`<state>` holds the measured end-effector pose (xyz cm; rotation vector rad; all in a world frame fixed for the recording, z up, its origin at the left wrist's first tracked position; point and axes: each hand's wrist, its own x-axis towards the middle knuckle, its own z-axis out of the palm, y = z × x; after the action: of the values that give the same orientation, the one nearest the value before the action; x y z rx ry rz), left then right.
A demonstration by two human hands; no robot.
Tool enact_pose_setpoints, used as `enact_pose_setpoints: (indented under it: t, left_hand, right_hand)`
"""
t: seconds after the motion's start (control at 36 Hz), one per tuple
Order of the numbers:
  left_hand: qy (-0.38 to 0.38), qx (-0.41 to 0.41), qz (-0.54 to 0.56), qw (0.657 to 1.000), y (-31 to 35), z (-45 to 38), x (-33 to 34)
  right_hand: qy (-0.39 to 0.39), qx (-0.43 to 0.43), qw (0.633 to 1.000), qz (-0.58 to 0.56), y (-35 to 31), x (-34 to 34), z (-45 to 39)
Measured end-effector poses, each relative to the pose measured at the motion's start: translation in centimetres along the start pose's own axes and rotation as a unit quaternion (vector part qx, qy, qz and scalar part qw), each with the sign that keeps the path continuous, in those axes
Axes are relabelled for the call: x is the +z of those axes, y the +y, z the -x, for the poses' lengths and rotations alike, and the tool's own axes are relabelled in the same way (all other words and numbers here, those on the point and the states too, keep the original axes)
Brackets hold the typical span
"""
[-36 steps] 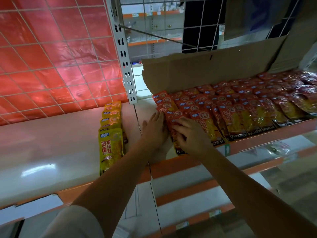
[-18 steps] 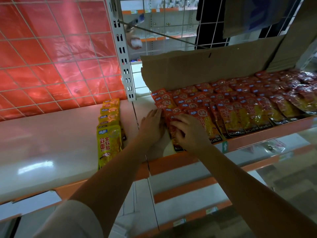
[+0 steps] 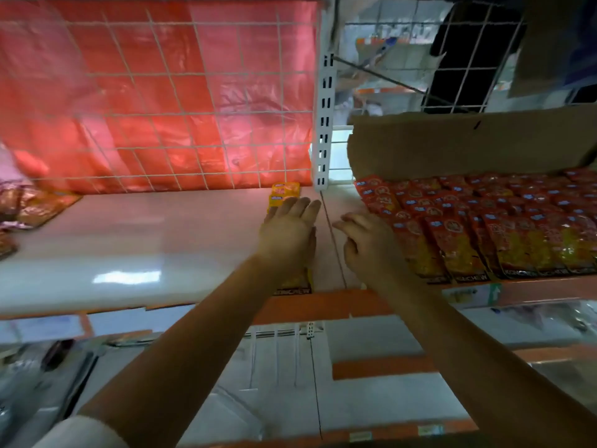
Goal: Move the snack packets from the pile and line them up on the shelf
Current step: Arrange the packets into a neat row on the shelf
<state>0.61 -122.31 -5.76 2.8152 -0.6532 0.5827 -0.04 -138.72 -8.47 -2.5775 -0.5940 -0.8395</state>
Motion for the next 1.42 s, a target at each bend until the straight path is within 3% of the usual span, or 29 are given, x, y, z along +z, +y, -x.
enact_pose_setpoints:
  t: [0.39,0.75,0.94,1.11,1.19,1.28,1.42]
  left_hand:
    - [0.05,-0.164,-0.024,0.985,-19.9,13.9,-7.3]
    - [0.051,-0.26,-0.069,0.962,-40.7,27.3,-15.0]
    - [0.007,-0.299,-0.095,0.95,-48.7,32.8,-17.4]
    - [0.013,-0.323,-0.037,0.945,-50.9,34.4,-17.4]
    - [-0.032,-0.328,-0.034,0.943,-51.4,34.2,-17.0]
    - [-0.053,-0.325,0.009,0.944,-51.6,33.4,-16.9]
    - [-0.083,-0.342,0.062,0.934,-51.9,31.9,-17.0]
  right_hand:
    - [-0.044,-0.129,0.988,-0.071,-18.6,10.6,-8.5]
    - [-0.167,-0.106,0.971,-0.133,-39.9,22.4,-13.8]
    - [-0.215,-0.106,0.962,-0.134,-47.9,26.3,-15.4]
    - [-0.174,-0.02,0.974,-0.141,-51.2,29.6,-16.4]
    - [-0.162,0.083,0.975,-0.128,-51.4,30.6,-17.5]
    - [-0.188,0.168,0.962,-0.101,-51.0,31.2,-18.4]
    - [-0.253,0.19,0.947,-0.053,-50.3,31.4,-18.7]
